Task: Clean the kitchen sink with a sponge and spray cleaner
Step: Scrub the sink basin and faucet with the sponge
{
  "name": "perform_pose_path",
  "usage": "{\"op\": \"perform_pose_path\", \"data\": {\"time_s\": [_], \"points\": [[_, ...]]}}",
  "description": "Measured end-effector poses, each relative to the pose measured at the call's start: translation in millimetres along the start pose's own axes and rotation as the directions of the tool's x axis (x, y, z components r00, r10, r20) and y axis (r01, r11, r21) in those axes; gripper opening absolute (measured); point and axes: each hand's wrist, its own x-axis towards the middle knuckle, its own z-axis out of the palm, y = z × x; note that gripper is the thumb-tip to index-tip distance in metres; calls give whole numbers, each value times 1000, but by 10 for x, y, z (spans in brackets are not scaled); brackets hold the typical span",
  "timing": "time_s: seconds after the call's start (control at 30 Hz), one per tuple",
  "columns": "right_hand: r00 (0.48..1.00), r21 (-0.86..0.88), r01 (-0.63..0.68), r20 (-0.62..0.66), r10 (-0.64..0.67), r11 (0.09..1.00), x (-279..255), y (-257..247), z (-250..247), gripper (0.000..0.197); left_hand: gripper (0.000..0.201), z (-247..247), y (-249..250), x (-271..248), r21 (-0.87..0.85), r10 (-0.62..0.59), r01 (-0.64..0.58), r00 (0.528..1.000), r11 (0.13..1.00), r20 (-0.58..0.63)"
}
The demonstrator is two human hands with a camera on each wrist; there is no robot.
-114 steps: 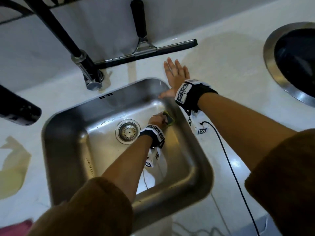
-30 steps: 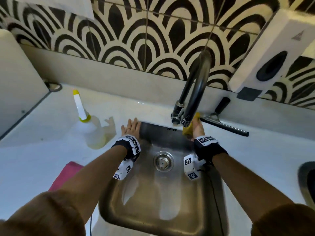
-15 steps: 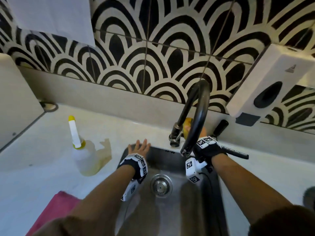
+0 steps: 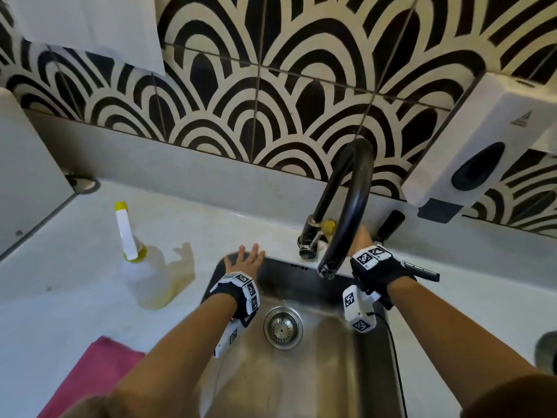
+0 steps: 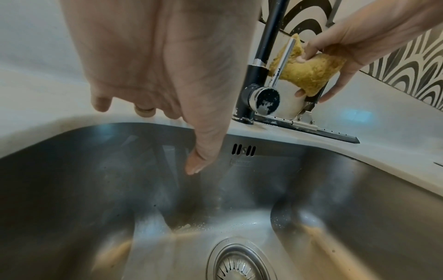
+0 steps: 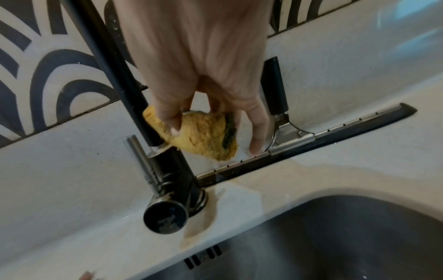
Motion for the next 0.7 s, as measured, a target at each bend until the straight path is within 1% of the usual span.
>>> {"op": "perform_pose_path", "data": {"time_s": [0.03, 0.07, 0.1, 0.17, 0.23, 0.3, 0.33, 0.4, 0.47, 0.53, 0.57, 0.6, 0.7], "points": [[999, -56, -30, -37, 28, 998, 9, -40, -60, 21, 103, -10, 0, -3, 1, 1, -1, 1000, 1000, 2], [997, -109, -32, -71, 25, 994, 36, -71, -95, 21, 103, -20, 3, -7, 1, 1, -1, 1000, 1000, 6], [997, -111, -27, -72, 19, 993, 73, -65, -120, 25, 102, -26, 7, -10, -3, -1, 1, 1000, 1000, 9], [999, -63, -46, 10, 47, 997, 139, -135, -126, 30, 102, -30, 20, -9, -13, -9, 9, 1000, 1000, 14], [997, -2, 2, 77, -2, 1000, 229, -180, -86, 22, 100, -22, 35, -5, -17, -18, 18, 1000, 1000, 16], [996, -38, 8, 92, -5, 999, 331, -245, -18, 34, 97, -13, 40, 2, -16, -24, 24, 1000, 1000, 14], [996, -38, -4, 93, 8, 999, 368, -278, 9, 36, 96, -11, 37, 5, -17, -24, 24, 1000, 1000, 16], [995, -43, 20, 103, -16, 999, 479, -208, 72, 37, 96, -22, 28, 12, -20, -20, 21, 1000, 1000, 20], [991, -122, 73, 121, -58, 990, 519, -129, 103, 36, 95, -38, 14, 3, -17, -19, 19, 1000, 1000, 21], [991, -182, 80, 121, -59, 980, 615, -19, 113, 28, 95, -44, 14, -15, -5, -18, 18, 1000, 1000, 20], [992, -202, 72, 114, -50, 977, 641, 8, 116, 21, 96, -40, 14, -24, -3, -19, 19, 1000, 1000, 18], [994, -217, 56, 108, -34, 975, 649, 13, 116, 20, 96, -36, 16, -30, -4, -19, 19, 1000, 1000, 14], [992, -179, -12, 119, 34, 984, 645, 37, 82, 35, 97, -43, 17, -43, -14, -14, 14, 1000, 1000, 14]]}}
